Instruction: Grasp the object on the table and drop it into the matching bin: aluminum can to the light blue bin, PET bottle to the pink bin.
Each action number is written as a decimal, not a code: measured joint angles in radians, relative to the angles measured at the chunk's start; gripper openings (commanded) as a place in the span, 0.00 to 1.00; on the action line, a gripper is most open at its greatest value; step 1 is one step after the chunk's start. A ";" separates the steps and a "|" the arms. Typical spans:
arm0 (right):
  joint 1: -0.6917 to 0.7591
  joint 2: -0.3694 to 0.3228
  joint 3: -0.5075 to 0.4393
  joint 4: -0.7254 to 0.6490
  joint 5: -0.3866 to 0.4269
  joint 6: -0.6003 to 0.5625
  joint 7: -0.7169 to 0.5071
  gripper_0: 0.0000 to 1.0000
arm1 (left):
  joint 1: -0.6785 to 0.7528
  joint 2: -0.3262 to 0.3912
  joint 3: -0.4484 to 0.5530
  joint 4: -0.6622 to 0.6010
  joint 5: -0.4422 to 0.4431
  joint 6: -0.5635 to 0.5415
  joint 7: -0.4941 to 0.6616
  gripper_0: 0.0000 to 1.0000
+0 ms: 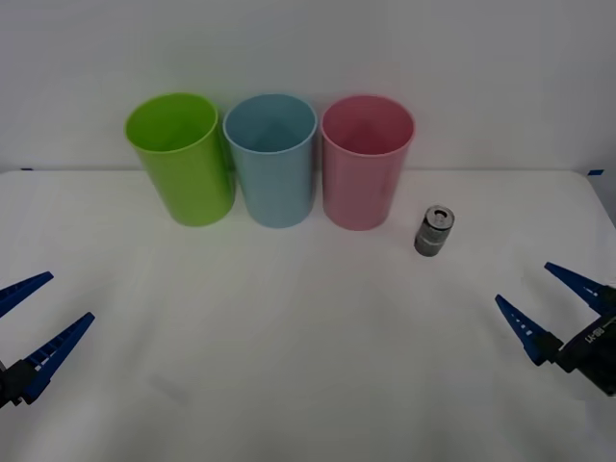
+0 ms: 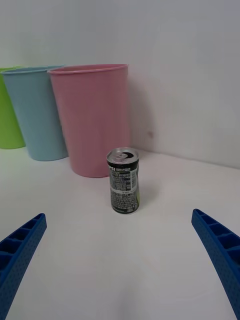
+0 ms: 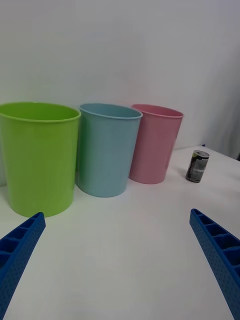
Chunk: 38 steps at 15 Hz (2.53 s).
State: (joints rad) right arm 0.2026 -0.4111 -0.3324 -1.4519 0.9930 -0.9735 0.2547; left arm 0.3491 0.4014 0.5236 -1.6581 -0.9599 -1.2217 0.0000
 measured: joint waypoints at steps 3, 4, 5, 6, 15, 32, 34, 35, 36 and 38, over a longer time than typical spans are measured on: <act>-0.052 0.001 0.026 0.053 0.024 0.029 0.001 1.00 | 0.000 0.000 0.000 0.000 0.000 0.000 0.000 1.00; -0.060 0.002 0.041 0.054 0.029 0.056 0.001 1.00 | 0.000 0.000 0.000 0.000 0.000 0.000 0.000 1.00; -0.067 0.003 0.059 0.054 0.030 0.084 0.001 1.00 | 0.000 0.000 0.000 0.000 0.000 0.000 0.000 1.00; -0.075 0.003 0.076 0.054 0.030 0.109 0.001 1.00 | 0.000 0.000 0.000 0.000 0.000 0.000 0.000 1.00; -0.260 0.076 0.091 0.228 0.145 0.172 0.002 1.00 | 0.000 0.000 0.000 0.000 0.000 0.000 0.000 1.00; -0.488 0.137 0.104 0.477 0.208 0.270 0.042 1.00 | 0.000 0.000 0.000 0.000 0.000 0.000 0.000 1.00; -0.518 0.138 0.111 0.511 0.208 0.286 0.047 1.00 | 0.000 0.000 0.000 0.000 0.000 0.000 0.000 1.00; -0.538 0.138 0.112 0.537 0.208 0.288 0.050 1.00 | 0.000 0.000 0.000 0.000 0.000 0.000 0.000 1.00; -0.559 0.140 0.113 0.566 0.208 0.291 0.054 1.00 | 0.000 0.000 0.000 0.000 0.000 0.000 0.000 1.00; -0.586 0.140 0.119 0.593 0.208 0.307 0.058 1.00 | 0.000 0.000 0.000 0.000 0.000 0.000 0.000 1.00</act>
State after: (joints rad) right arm -0.3838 -0.2715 -0.2138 -0.8589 1.2012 -0.6668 0.3127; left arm 0.3490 0.4014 0.5236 -1.6581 -0.9599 -1.2217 0.0000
